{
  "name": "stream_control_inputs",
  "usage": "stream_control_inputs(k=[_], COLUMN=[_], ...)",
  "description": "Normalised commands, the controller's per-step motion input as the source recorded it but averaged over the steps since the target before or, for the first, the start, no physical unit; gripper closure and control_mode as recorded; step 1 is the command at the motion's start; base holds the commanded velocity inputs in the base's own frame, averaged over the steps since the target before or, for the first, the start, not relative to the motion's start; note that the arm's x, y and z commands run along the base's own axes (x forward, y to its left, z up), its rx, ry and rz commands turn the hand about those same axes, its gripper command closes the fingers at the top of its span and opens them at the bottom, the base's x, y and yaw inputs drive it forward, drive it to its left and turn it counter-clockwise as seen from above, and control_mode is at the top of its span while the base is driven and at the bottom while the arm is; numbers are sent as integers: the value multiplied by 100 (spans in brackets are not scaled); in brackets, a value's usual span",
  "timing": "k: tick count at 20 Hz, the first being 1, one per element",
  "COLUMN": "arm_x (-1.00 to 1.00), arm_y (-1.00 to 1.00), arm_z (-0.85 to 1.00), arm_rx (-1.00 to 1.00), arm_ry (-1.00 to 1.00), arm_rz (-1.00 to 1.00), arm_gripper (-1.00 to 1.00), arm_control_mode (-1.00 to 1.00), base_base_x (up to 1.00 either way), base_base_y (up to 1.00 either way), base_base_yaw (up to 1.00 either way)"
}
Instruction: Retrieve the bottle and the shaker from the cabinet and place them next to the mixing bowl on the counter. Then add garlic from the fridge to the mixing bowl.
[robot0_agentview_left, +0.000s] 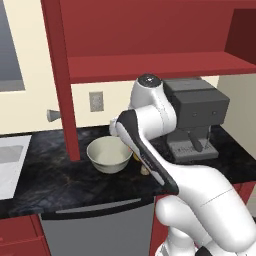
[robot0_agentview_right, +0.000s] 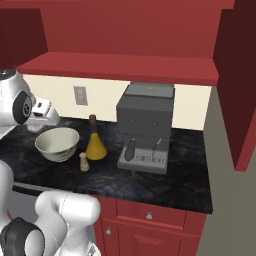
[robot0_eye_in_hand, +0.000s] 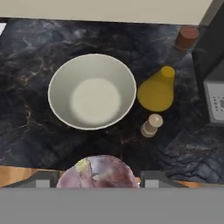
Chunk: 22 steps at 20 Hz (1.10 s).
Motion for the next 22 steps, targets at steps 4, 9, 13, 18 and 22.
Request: stream_control_inputs(k=[4, 9, 13, 18, 22], arm_x=[40, 51, 74, 73, 37], arm_y=[2, 20, 18, 19, 20], arm_z=[-48, -44, -46, -25, -15], arm_rx=[-7, -5, 0, 0, 0], arm_ry=[10, 12, 17, 10, 2], arm_rz=[0, 0, 0, 0, 0], arm_gripper=[100, 100, 100, 100, 100], arm_control_mode=[-100, -100, -100, -100, -100], base_base_x=[0, 0, 0, 0, 0], base_base_y=[0, 0, 0, 0, 0], base_base_yaw=[0, 0, 0, 0, 0])
